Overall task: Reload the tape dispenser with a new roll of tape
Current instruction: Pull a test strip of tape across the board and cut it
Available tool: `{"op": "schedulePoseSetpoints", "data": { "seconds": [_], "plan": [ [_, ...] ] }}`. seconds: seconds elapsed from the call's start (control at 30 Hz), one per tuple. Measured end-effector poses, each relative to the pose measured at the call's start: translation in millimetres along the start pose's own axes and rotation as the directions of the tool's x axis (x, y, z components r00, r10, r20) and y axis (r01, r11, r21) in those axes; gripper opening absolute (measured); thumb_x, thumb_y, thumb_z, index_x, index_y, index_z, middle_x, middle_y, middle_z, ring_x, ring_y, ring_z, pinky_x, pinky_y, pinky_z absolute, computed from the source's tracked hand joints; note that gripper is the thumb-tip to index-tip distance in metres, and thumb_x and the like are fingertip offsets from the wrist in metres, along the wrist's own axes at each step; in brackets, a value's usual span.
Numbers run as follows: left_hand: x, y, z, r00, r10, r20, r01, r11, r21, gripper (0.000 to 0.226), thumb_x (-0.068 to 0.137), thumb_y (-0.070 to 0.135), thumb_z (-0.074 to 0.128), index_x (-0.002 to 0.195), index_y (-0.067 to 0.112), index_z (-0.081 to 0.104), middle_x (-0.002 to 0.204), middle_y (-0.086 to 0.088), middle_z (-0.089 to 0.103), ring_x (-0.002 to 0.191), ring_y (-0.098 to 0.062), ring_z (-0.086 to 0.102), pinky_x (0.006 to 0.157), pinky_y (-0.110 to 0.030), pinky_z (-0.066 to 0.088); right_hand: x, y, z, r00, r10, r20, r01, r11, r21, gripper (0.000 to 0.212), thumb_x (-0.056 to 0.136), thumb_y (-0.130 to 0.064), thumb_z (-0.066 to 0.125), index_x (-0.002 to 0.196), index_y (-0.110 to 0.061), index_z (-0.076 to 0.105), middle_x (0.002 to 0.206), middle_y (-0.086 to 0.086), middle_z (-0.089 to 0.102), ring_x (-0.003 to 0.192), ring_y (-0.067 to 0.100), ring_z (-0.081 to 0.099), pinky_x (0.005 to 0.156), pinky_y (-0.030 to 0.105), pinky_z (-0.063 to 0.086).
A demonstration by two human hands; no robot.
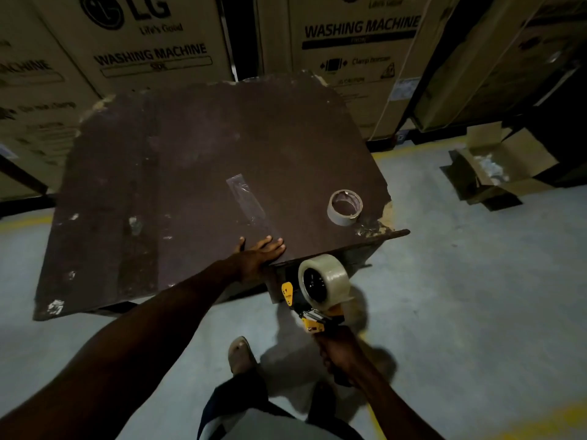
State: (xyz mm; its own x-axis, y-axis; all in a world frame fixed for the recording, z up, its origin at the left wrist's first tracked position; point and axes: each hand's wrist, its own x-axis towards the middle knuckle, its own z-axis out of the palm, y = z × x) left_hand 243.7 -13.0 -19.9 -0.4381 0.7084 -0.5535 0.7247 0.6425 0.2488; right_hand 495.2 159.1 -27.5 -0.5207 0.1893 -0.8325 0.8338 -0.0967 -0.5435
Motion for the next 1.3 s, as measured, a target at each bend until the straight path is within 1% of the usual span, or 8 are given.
{"op": "schedulePoseSetpoints", "data": {
  "seconds": [0.1, 0.3, 0.53, 0.63, 0.73, 0.83, 1.13, 1.3],
  "plan": [
    [-2, 1, 1, 1.0, -0.012, -0.005, 0.012, 1.0, -0.013, 0.07, 0.098, 0.041, 0.037, 0.156, 0.035, -0.001, 0.165, 0.011, -0.009, 0.152, -0.016, -0.009, 0.111, -0.072, -0.003, -9, -10, -5, 0.998, -0.027, 0.05, 0.026, 1.0, 0.018, 0.037, 0.091, -0.022, 0.064, 0.056, -0.021, 0.053, 0.048, -0.001, 0.045, 0.037, 0.013, 0.039, 0.046, 0.019, 0.031],
    [-7, -1, 11, 0.985, 0.034, -0.169, -0.05, 0.995, -0.09, 0.079, 0.084, 0.057, 0.028, 0.156, 0.034, 0.006, 0.166, 0.009, -0.002, 0.152, -0.017, -0.008, 0.109, -0.071, -0.008, -35, -73, 0, 0.993, 0.012, 0.117, -0.036, 0.978, 0.205, 0.043, 0.083, -0.025, 0.066, 0.044, -0.018, 0.049, 0.043, 0.004, 0.039, 0.037, 0.019, 0.038, 0.045, 0.022, 0.033],
    [-15, -13, -5, 0.981, 0.067, -0.18, -0.106, 0.97, -0.218, 0.059, 0.096, 0.033, 0.051, 0.152, 0.03, 0.032, 0.162, 0.003, 0.025, 0.151, -0.018, 0.017, 0.118, -0.062, 0.005, -32, -152, 27, 0.967, -0.041, 0.251, -0.077, 0.894, 0.442, 0.03, 0.092, -0.013, 0.052, 0.062, -0.014, 0.051, 0.048, 0.0, 0.036, 0.036, 0.014, 0.034, 0.043, 0.025, 0.029],
    [-30, -16, -28, 0.933, -0.051, -0.356, -0.211, 0.724, -0.657, 0.031, 0.094, 0.022, 0.058, 0.122, 0.032, 0.065, 0.123, 0.007, 0.068, 0.113, -0.007, 0.063, 0.098, -0.035, 0.048, -23, -182, 38, 0.939, -0.064, 0.337, -0.118, 0.862, 0.492, 0.028, 0.088, -0.014, 0.052, 0.061, -0.015, 0.051, 0.046, -0.002, 0.035, 0.034, 0.014, 0.034, 0.042, 0.026, 0.029],
    [-50, -25, -56, 0.907, -0.264, -0.329, -0.262, 0.26, -0.929, 0.033, 0.093, 0.01, 0.064, 0.122, 0.028, 0.064, 0.115, 0.01, 0.071, 0.095, 0.002, 0.067, 0.078, -0.018, 0.05, -12, -207, 45, 0.905, -0.112, 0.41, -0.123, 0.855, 0.504, 0.028, 0.094, -0.016, 0.045, 0.067, -0.014, 0.052, 0.046, -0.002, 0.036, 0.034, 0.013, 0.036, 0.041, 0.025, 0.035],
    [-64, -34, -90, 0.846, -0.368, -0.386, -0.349, 0.164, -0.923, 0.063, 0.087, 0.004, 0.07, 0.144, 0.013, 0.045, 0.132, 0.0, 0.059, 0.1, 0.005, 0.064, 0.072, -0.008, 0.051, 0, -232, 47, 0.829, -0.159, 0.537, -0.167, 0.845, 0.509, 0.032, 0.094, -0.02, 0.04, 0.065, -0.015, 0.051, 0.049, -0.004, 0.036, 0.035, 0.011, 0.036, 0.042, 0.026, 0.034],
    [-49, -73, -158, 0.544, -0.558, -0.627, -0.297, 0.57, -0.766, 0.043, 0.076, 0.027, 0.082, 0.117, 0.021, 0.072, 0.115, 0.006, 0.069, 0.108, -0.009, 0.065, 0.088, -0.038, 0.057, 48, -302, 33, 0.672, -0.225, 0.706, -0.111, 0.912, 0.396, 0.034, 0.055, -0.023, 0.087, 0.061, -0.016, 0.055, 0.044, -0.005, 0.038, 0.032, 0.01, 0.035, 0.042, 0.023, 0.035],
    [-30, -67, -187, 0.464, -0.606, -0.646, -0.314, 0.57, -0.759, 0.024, 0.075, 0.022, 0.084, 0.098, 0.024, 0.075, 0.095, 0.013, 0.071, 0.088, -0.005, 0.069, 0.081, -0.041, 0.058, 61, -343, 14, 0.661, -0.209, 0.721, -0.095, 0.93, 0.356, 0.036, 0.05, -0.02, 0.089, 0.062, -0.015, 0.056, 0.042, -0.006, 0.038, 0.03, 0.009, 0.035, 0.041, 0.022, 0.04]
  ]
}}
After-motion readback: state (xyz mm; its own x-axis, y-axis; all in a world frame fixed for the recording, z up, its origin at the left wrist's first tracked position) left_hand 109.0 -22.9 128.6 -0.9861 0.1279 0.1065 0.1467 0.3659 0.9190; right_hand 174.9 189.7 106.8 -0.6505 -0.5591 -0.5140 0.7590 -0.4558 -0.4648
